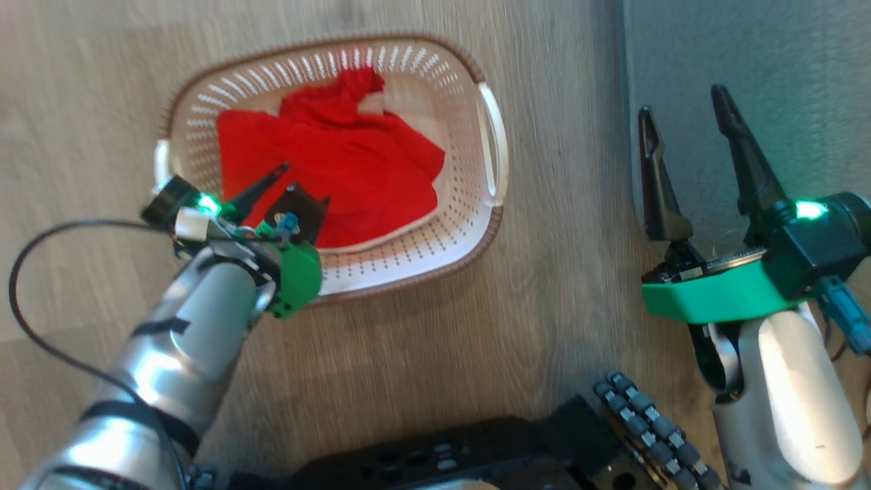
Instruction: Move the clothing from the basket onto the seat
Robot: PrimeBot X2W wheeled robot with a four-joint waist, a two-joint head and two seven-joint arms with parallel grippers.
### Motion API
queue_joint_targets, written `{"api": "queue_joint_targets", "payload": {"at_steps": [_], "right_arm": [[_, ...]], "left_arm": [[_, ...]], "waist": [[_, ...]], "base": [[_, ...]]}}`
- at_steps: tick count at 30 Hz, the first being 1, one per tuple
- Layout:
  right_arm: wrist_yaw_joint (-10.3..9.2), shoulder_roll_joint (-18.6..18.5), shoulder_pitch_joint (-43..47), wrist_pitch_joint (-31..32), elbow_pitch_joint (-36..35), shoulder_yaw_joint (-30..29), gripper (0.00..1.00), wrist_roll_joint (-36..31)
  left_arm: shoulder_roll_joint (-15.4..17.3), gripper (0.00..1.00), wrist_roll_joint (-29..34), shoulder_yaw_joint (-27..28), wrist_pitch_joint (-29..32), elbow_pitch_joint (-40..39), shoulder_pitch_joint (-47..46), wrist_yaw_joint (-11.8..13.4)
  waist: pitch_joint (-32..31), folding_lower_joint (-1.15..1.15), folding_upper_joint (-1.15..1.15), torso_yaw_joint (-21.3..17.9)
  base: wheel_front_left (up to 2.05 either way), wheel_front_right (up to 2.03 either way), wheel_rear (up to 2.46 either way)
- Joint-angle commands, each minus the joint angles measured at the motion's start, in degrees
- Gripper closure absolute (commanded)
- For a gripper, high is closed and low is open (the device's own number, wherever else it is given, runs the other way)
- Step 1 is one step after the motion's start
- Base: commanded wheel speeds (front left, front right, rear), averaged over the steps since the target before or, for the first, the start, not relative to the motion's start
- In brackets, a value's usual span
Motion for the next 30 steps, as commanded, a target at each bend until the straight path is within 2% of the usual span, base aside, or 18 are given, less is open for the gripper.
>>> {"api": "queue_joint_targets", "payload": {"at_steps": [1,8,11,17,30], "right_arm": [[0.00,-0.13,0.22,-0.52,-2.42,0.98,0.00,-0.57],[0.00,-0.13,-0.28,-0.52,-3.95,2.19,0.00,-0.08],[0.00,-0.13,-0.48,-0.52,-4.19,2.68,0.00,0.27],[0.00,-0.12,0.36,-0.52,-4.18,3.03,0.00,0.94],[0.00,-0.12,1.48,-0.52,-4.44,4.35,0.00,1.42]], "left_arm": [[1.76,0.00,1.14,0.02,-0.56,2.15,-1.44,-0.06],[0.88,0.00,2.88,-2.54,-0.51,13.95,-9.81,0.04],[0.43,0.00,3.21,-3.11,-0.09,16.72,-12.56,0.54],[-0.12,0.00,4.65,-5.68,2.94,18.84,-15.25,-0.98],[-1.03,0.00,7.01,-10.45,14.83,19.66,-18.17,-3.45]], "waist": [[3.95,-0.01,0.00,-1.34],[8.28,-0.01,0.00,-2.90],[9.41,-0.01,0.00,-3.61],[10.19,-0.01,0.00,-4.36],[11.39,-0.01,0.00,-5.03]], "base": [[0.00,0.00,0.00],[0.00,0.00,0.00],[0.00,0.00,0.00],[0.00,0.00,0.00],[0.00,0.00,0.00]]}}
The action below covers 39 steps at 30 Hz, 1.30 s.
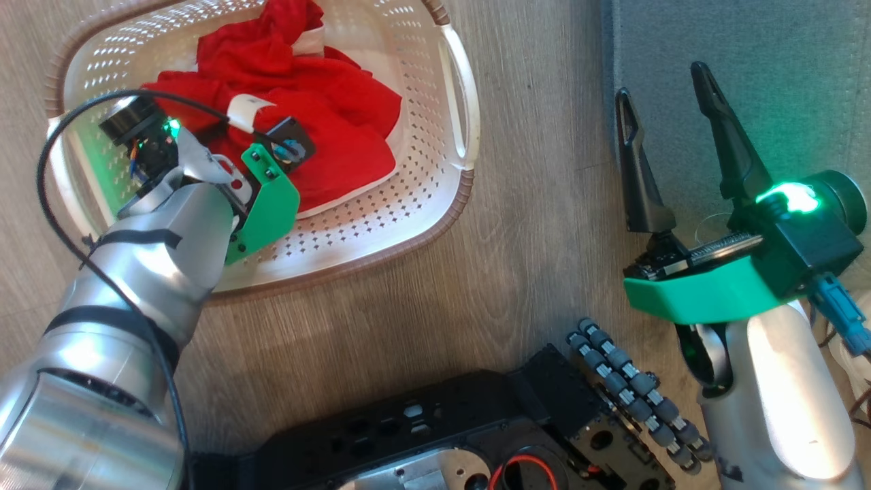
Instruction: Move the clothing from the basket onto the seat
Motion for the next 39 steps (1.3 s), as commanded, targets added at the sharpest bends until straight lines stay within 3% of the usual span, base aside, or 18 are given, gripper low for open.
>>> {"api": "queue_joint_targets", "payload": {"at_steps": [1,5,6,7,8,9,17,22,30,39], "right_arm": [[-0.01,-0.12,3.30,-0.37,-1.73,1.16,0.00,0.35],[-0.01,-0.12,3.41,-0.37,-1.86,1.48,0.00,0.46],[-0.01,-0.12,3.41,-0.37,-1.88,1.48,0.00,0.50],[-0.01,-0.12,3.40,-0.37,-1.88,1.48,0.00,0.55],[-0.01,-0.12,3.37,-0.37,-1.87,1.51,0.00,0.62],[-0.01,-0.12,3.33,-0.37,-1.84,1.53,0.00,0.69],[-0.01,-0.12,1.30,-0.37,-1.00,1.82,0.00,1.32],[-0.01,-0.12,-0.54,-0.37,0.30,1.72,0.00,1.56],[-0.01,-0.12,-0.49,-0.37,4.04,0.51,0.00,-0.43],[-0.01,-0.12,0.72,-0.37,8.86,1.38,0.00,-0.81]], "left_arm": [[0.57,0.00,0.44,0.18,0.39,-0.24,0.32,-0.13],[0.88,0.00,0.33,-0.36,3.58,-0.21,0.08,-0.20],[0.94,0.09,-0.12,-0.12,4.73,-0.21,0.16,-0.34],[0.98,0.60,-0.70,0.21,5.78,-0.20,0.22,-0.52],[0.96,0.96,-1.27,0.54,6.48,-0.20,0.26,-0.64],[0.90,1.00,-1.69,0.72,6.78,-0.20,0.29,-0.74],[1.41,1.00,-4.27,1.52,7.42,-0.19,2.08,-1.00],[1.14,1.00,-6.59,2.92,4.44,-0.19,3.69,0.51],[-2.27,1.00,-11.35,5.19,-2.00,-0.19,9.21,2.16],[-3.42,1.00,-17.96,8.36,-10.22,-0.36,16.49,3.48]], "waist": [[0.06,0.00,0.00,-0.09],[0.30,0.00,0.00,-0.33],[0.35,0.00,0.00,-0.36],[0.39,0.00,0.00,-0.40],[0.41,0.00,0.00,-0.45],[0.42,0.00,0.00,-0.48],[-0.95,0.00,0.00,-0.81],[-3.87,0.00,0.00,-0.70],[-13.60,0.00,0.00,3.24],[-27.09,0.00,0.00,5.55]], "base": [[0.00,0.00,0.00],[0.00,0.00,0.00],[0.00,0.00,0.00],[0.00,0.00,0.00],[0.00,0.00,0.00],[0.00,0.00,0.00],[0.00,0.00,0.00],[0.00,0.00,0.00],[0.00,0.00,0.00],[0.00,0.00,0.00]]}}
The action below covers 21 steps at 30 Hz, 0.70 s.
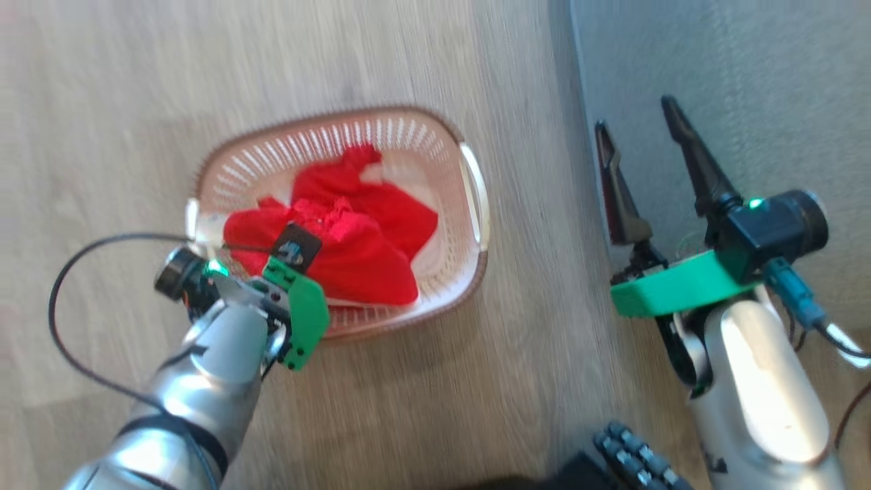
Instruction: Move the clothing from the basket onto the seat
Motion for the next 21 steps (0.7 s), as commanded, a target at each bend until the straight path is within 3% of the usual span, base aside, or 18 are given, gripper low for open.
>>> {"api": "queue_joint_targets", "payload": {"at_steps": [1,12,21], "right_arm": [[-0.01,-0.11,3.07,-0.37,-0.22,1.11,0.00,-0.32],[-0.01,-0.11,7.27,-0.37,1.52,2.04,0.00,-1.97],[-0.01,-0.11,11.38,-0.37,2.23,1.35,0.00,-1.53]], "left_arm": [[0.58,1.00,-2.53,2.47,-3.20,-1.26,2.70,0.63],[0.54,1.00,-11.67,4.98,-6.78,-9.24,8.35,2.12],[0.54,1.00,-16.45,10.41,-6.85,-25.34,15.44,4.56]], "waist": [[-9.16,0.00,0.00,2.21],[-20.57,0.00,0.00,4.57],[-29.26,0.00,0.00,5.56]], "base": [[0.00,0.00,0.00],[0.00,0.00,0.00],[0.00,0.00,0.00]]}}
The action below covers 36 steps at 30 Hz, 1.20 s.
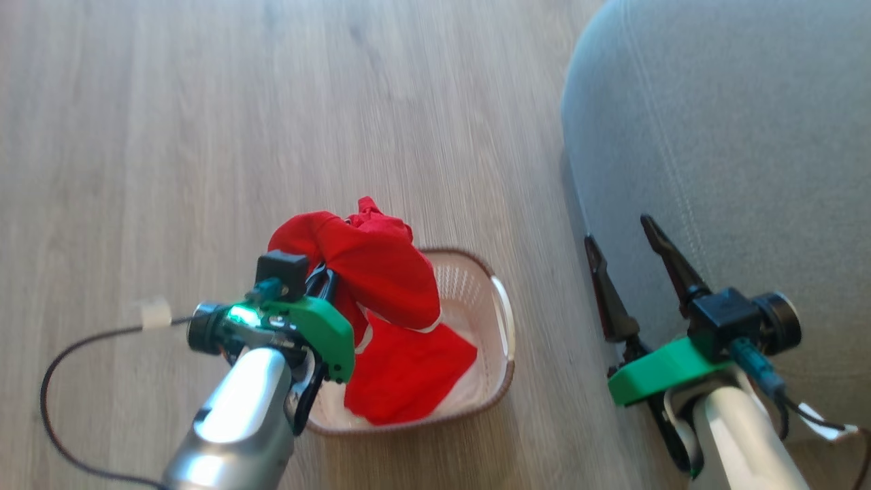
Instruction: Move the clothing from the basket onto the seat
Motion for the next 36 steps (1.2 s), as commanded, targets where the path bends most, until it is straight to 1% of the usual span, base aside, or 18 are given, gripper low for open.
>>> {"api": "queue_joint_targets", "payload": {"at_steps": [1,5,8,13,17,23,26,28,31,33,36], "right_arm": [[-0.01,-0.11,-0.09,-0.38,-1.57,1.32,0.00,0.22],[-0.01,-0.11,0.96,-0.38,-1.43,1.74,0.00,0.75],[-0.01,-0.11,1.48,-0.38,-1.48,1.85,0.00,0.98],[-0.01,-0.11,2.64,-0.38,-1.72,1.82,0.00,1.11],[-0.01,-0.11,3.59,-0.38,-2.15,1.59,0.00,0.92],[-0.01,-0.11,4.73,-0.38,-2.77,1.05,0.00,0.47],[-0.01,-0.11,5.40,-0.38,-3.11,0.68,0.00,0.58],[-0.01,-0.11,5.58,-0.38,-3.19,0.70,0.00,0.60],[-0.01,-0.11,5.82,-0.38,-3.32,0.95,0.00,0.70],[-0.01,-0.11,5.75,-0.38,-3.51,0.99,0.00,0.95],[-0.01,-0.11,5.64,-0.38,-3.77,0.99,0.00,1.25]], "left_arm": [[0.86,1.00,-0.20,2.61,-0.77,-3.08,-0.21,0.60],[1.10,1.00,0.28,6.64,-0.78,-12.01,3.33,1.03],[2.33,1.00,4.05,8.49,-0.78,-20.15,5.58,2.08],[1.93,1.00,6.29,13.35,-0.78,-32.70,9.60,2.68],[1.40,1.00,7.76,16.19,-0.78,-41.34,11.25,1.80],[0.92,1.00,8.09,17.70,-0.78,-52.02,11.80,0.86],[0.88,1.00,6.61,16.12,-0.78,-55.42,11.76,1.17],[0.88,1.00,6.46,15.32,-0.78,-55.95,11.77,1.09],[0.87,1.00,6.11,12.55,-0.78,-56.62,11.91,-0.06],[0.86,1.00,5.38,10.83,-0.78,-56.01,12.37,-0.94],[0.86,1.00,6.03,8.89,-0.79,-54.95,12.61,-1.99]], "waist": [[-3.05,0.01,0.00,0.47],[-4.99,0.01,0.00,0.12],[-5.99,0.01,0.00,-0.16],[-7.33,0.01,0.00,-0.54],[-7.86,0.01,0.00,-0.63],[-8.31,0.01,0.00,-0.39],[-8.74,0.01,0.00,-0.40],[-8.87,0.01,0.00,-0.43],[-9.14,0.01,0.00,-0.63],[-9.22,0.01,0.00,-0.67],[-9.10,0.01,0.00,-0.62]], "base": [[0.00,0.00,0.00],[0.00,0.00,0.00],[0.00,0.00,0.00],[0.00,0.00,0.00],[0.00,0.00,0.00],[0.00,0.00,0.00],[0.00,0.00,0.00],[0.00,0.00,0.00],[0.00,0.00,0.00],[0.00,0.00,0.00],[0.00,0.00,0.00]]}}
